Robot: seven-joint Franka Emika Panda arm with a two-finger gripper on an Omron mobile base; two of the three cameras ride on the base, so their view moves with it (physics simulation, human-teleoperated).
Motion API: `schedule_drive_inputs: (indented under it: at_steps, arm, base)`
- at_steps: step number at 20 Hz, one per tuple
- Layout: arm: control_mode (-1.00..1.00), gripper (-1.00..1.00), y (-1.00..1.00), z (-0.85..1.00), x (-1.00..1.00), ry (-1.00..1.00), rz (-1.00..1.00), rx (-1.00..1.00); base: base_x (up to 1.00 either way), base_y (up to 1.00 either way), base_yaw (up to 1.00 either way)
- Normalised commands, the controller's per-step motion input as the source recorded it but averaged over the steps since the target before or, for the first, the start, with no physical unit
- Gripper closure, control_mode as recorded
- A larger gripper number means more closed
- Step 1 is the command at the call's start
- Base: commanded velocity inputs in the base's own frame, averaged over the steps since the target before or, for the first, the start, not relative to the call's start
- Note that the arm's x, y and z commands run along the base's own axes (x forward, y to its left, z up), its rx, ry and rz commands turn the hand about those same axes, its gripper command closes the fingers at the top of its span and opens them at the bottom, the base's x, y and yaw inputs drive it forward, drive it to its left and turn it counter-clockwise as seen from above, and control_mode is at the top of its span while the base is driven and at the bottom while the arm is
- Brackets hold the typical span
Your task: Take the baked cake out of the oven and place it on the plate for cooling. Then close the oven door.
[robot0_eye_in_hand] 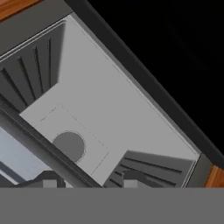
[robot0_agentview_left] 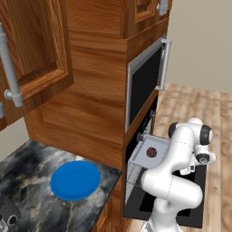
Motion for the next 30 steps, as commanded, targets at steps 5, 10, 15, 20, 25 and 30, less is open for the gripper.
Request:
schedule_drive_inputs:
  at_steps: [5,10,15,20,25,30]
  arm:
    - [-1.0,1.0,-0.25,-0.24,-0.25,0.01,0.0,0.0]
    - [-1.0,1.0,-0.24,-0.25,-0.25,0.02,0.0,0.0]
    - [-1.0,1.0,-0.14,-0.25,-0.2,0.04,0.0,-0.01]
    - [-1.0,-1.0,-0.05,-0.19,-0.12,0.03,0.0,-0.03]
    - [-1.0,-1.0,-0.1,-0.11,-0.19,0.03,0.0,-0.03]
    - [-1.0,-1.0,-0.15,-0.08,-0.26,0.0,0.0,-0.04]
  base:
    - [0.0,0.0,0.0]
    - [0.0,0.0,0.0]
    - [0.0,0.0,0.0]
    - [0.0,0.0,0.0]
    - [0.0,0.0,0.0]
    - [0.0,0.0,0.0]
